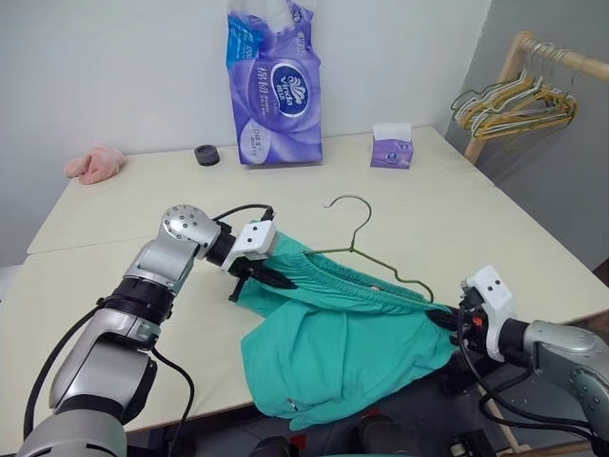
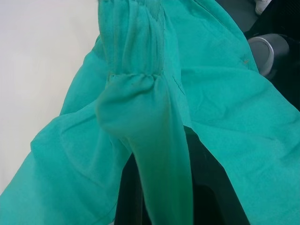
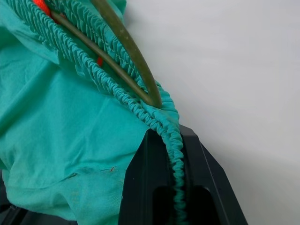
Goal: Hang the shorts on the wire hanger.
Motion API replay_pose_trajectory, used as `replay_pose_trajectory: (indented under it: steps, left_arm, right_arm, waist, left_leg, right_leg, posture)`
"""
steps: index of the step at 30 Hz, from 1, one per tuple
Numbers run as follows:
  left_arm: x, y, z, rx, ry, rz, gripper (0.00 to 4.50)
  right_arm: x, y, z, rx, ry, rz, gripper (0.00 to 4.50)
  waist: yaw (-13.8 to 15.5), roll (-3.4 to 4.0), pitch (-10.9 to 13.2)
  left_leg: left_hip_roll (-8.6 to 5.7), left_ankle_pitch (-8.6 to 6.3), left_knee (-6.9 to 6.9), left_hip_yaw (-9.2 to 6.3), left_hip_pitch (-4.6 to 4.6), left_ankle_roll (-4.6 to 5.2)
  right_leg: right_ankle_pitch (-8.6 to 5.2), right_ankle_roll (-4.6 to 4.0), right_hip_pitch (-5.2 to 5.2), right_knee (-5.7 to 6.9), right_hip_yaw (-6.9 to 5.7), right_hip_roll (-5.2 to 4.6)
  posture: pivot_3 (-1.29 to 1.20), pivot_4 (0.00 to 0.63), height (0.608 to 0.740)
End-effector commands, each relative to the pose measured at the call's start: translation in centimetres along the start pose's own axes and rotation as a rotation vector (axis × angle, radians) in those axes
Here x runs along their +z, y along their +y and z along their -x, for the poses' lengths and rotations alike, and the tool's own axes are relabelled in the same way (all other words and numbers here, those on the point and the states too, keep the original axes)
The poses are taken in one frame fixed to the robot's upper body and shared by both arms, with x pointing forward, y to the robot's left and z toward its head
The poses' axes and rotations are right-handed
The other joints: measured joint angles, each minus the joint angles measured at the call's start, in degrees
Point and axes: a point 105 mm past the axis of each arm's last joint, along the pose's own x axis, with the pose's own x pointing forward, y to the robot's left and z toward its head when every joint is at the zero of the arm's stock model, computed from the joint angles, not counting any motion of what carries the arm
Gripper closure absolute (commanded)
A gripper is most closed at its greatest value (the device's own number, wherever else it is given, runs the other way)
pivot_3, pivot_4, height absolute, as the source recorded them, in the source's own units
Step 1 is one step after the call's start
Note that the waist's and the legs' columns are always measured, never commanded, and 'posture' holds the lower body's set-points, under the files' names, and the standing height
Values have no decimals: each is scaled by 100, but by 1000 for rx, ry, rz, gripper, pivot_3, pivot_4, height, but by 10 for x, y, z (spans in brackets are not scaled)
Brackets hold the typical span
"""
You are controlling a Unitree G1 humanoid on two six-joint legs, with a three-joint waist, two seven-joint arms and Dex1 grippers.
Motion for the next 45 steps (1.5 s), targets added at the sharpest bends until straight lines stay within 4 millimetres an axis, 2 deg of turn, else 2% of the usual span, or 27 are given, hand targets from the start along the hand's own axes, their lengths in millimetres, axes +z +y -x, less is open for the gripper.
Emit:
replay_pose_trajectory:
  steps: [1,4,7,12,19,26,34,41,45]
  left_arm:
    - [-14,4,19,52,112,4,4500]
    - [-13,5,19,56,101,1,4500]
    - [-2,12,19,98,16,32,4500]
    - [12,18,15,126,-60,59,4500]
    - [8,5,13,56,-25,53,4500]
    - [18,1,12,37,-105,99,4500]
    - [32,5,14,52,-193,132,4500]
    - [23,-12,13,-16,-125,125,4500]
    - [15,-15,12,-22,-81,105,4500]
  right_arm:
    - [2,-25,18,-121,12,10,4480]
    - [-2,-35,23,-147,20,-29,4480]
    - [-12,-47,28,-175,45,-77,4480]
    - [-15,-25,26,-69,74,-20,4480]
    - [-13,-25,25,-79,90,83,4480]
    - [-21,-17,18,-30,71,-38,4480]
    - [-30,-19,17,-25,92,-141,4480]
    - [-25,-23,21,-33,84,-141,4480]
    - [-22,-25,22,-38,82,-124,4480]
  waist:
    - [-3,0,0]
    - [-8,0,0]
    - [15,0,0]
    - [-2,1,1]
    - [-6,3,2]
    - [13,2,1]
    - [13,2,1]
    - [2,2,2]
    - [21,3,2]
  left_leg:
    - [0,0,0,0,0,0]
    - [0,0,0,0,0,0]
    - [0,0,1,0,0,0]
    - [1,0,3,0,-1,1]
    - [4,0,2,3,1,1]
    - [3,0,6,4,0,1]
    - [3,0,6,4,1,1]
    - [4,0,4,4,2,1]
    - [4,0,4,5,3,1]
  right_leg:
    - [0,0,0,0,0,0]
    - [0,0,0,0,0,0]
    - [-1,0,2,0,0,0]
    - [-2,1,2,1,-1,2]
    - [-3,2,1,1,2,5]
    - [-3,1,3,1,3,4]
    - [-3,1,3,2,5,4]
    - [-3,1,2,2,6,4]
    - [-3,0,2,2,7,4]
  posture:
    - [-250,44,740]
    - [-253,44,740]
    - [-252,43,740]
    - [-251,43,740]
    - [-249,44,740]
    - [-246,34,740]
    - [-243,36,740]
    - [-241,41,740]
    - [-241,41,740]
